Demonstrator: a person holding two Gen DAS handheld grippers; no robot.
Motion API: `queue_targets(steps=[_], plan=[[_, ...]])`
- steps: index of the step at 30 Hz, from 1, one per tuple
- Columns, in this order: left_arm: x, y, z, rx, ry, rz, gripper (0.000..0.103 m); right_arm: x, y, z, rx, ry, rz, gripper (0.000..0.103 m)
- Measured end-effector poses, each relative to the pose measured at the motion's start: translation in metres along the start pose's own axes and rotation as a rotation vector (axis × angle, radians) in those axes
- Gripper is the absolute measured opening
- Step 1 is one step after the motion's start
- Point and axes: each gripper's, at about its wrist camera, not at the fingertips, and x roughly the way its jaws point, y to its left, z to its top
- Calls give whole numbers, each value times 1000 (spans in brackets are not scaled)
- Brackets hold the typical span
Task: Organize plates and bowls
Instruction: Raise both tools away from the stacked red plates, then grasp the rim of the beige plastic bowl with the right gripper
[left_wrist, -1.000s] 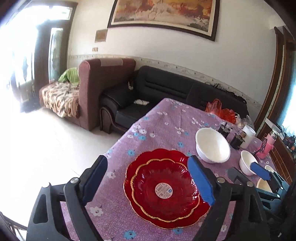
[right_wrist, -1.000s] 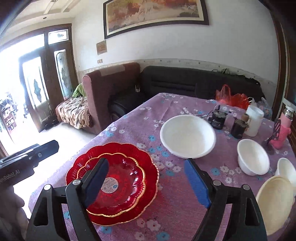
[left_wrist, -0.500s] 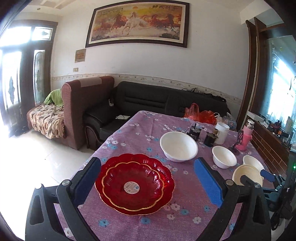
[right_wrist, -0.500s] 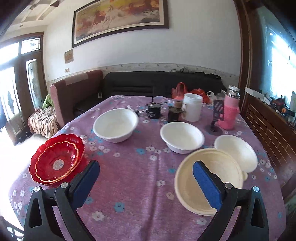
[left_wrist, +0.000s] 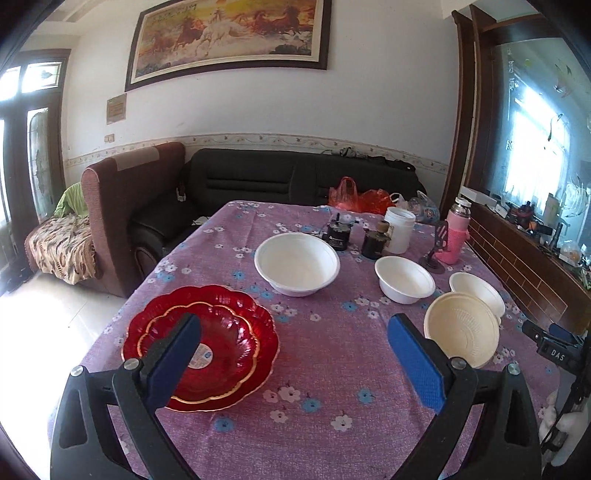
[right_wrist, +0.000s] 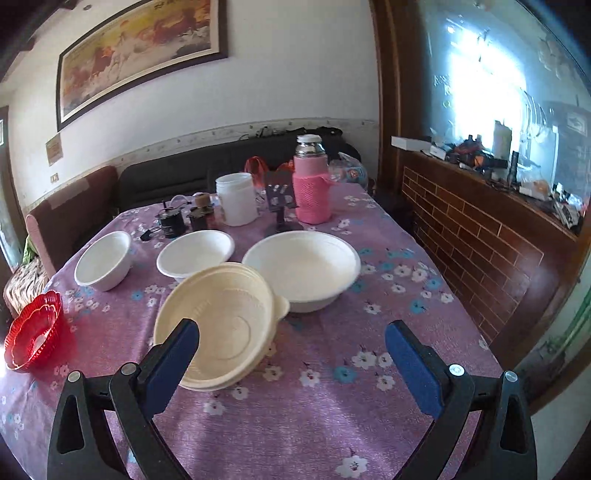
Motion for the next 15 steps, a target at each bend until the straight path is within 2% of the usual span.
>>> queue_targets(steps=[4,8,13,14,15], plan=[[24,-21,-5,11,74,-59,101,16,-21,3,82,39,26,102],[50,-35,-11,-9,157,-110,101,34,-20,8,109,55,44,102],[71,-38,-17,-52,231,-136,101,56,-10,15,116,69,84,102],[74,-38,-18,-57,240,-135,101,60,-8,16,110,72,82,100],[76,-39,-20,-61,248,-134,101,64,-6,16,103,76,81,95]])
